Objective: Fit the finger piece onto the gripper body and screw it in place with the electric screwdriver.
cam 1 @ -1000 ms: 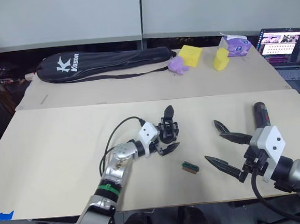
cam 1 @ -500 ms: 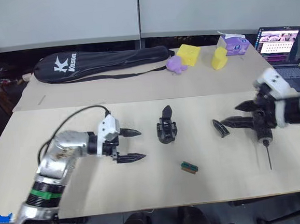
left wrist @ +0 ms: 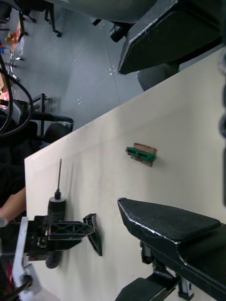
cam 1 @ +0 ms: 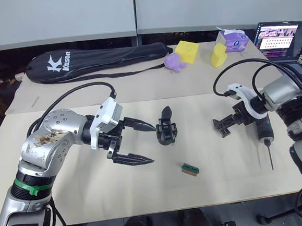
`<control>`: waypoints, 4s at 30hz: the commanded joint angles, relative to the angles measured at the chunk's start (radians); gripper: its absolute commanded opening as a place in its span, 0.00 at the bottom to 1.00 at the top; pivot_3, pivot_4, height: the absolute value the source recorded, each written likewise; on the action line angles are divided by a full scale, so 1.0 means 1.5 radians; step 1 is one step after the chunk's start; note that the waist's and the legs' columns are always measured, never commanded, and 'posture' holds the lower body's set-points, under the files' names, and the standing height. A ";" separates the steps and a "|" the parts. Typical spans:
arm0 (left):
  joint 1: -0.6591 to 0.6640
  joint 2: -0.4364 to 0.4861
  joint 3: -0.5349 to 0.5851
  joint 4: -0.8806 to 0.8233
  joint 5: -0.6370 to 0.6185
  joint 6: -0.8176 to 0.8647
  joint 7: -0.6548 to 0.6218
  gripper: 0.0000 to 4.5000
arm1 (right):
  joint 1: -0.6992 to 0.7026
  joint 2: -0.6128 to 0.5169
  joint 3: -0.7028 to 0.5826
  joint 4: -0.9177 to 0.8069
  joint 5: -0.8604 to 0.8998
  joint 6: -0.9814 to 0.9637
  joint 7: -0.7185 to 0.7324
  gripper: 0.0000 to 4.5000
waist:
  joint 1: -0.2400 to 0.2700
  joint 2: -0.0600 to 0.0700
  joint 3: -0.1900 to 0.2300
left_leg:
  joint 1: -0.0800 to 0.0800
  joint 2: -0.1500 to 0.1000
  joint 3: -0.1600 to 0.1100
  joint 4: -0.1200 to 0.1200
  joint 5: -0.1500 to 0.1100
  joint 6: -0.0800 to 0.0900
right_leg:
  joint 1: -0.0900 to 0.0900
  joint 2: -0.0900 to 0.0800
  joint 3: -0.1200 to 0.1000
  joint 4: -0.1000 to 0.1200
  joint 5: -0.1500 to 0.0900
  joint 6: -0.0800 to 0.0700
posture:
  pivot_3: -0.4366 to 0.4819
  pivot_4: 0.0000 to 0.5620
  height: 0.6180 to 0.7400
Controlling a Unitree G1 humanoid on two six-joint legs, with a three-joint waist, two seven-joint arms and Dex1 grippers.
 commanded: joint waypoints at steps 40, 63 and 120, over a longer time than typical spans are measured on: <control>-0.071 -0.004 -0.020 0.028 -0.014 0.034 -0.024 1.00 | 0.246 -0.119 -0.229 -0.383 0.166 0.193 0.007 0.02 | 0.009 0.001 0.001 | 0.000 0.000 -0.002 0.006 0.002 -0.002 | -0.001 -0.001 0.003 0.009 0.000 0.000 | 0.48 0.27 0.86; -0.075 -0.020 -0.036 0.025 0.010 0.009 -0.030 1.00 | 0.140 -0.085 -0.099 -0.281 -0.011 0.154 0.009 0.99 | 0.009 0.001 0.001 | 0.000 -0.001 -0.002 0.007 0.001 -0.002 | -0.001 -0.001 0.003 0.009 0.000 0.000 | 0.48 0.27 0.86; -0.154 -0.457 0.258 0.114 -0.264 0.258 0.755 0.65 | 0.323 0.196 -0.400 -0.900 0.073 -0.128 -0.429 0.24 | 0.012 0.001 0.001 | 0.001 -0.003 -0.005 0.007 0.003 -0.004 | -0.001 0.000 0.002 0.011 0.000 0.000 | 0.48 0.27 0.86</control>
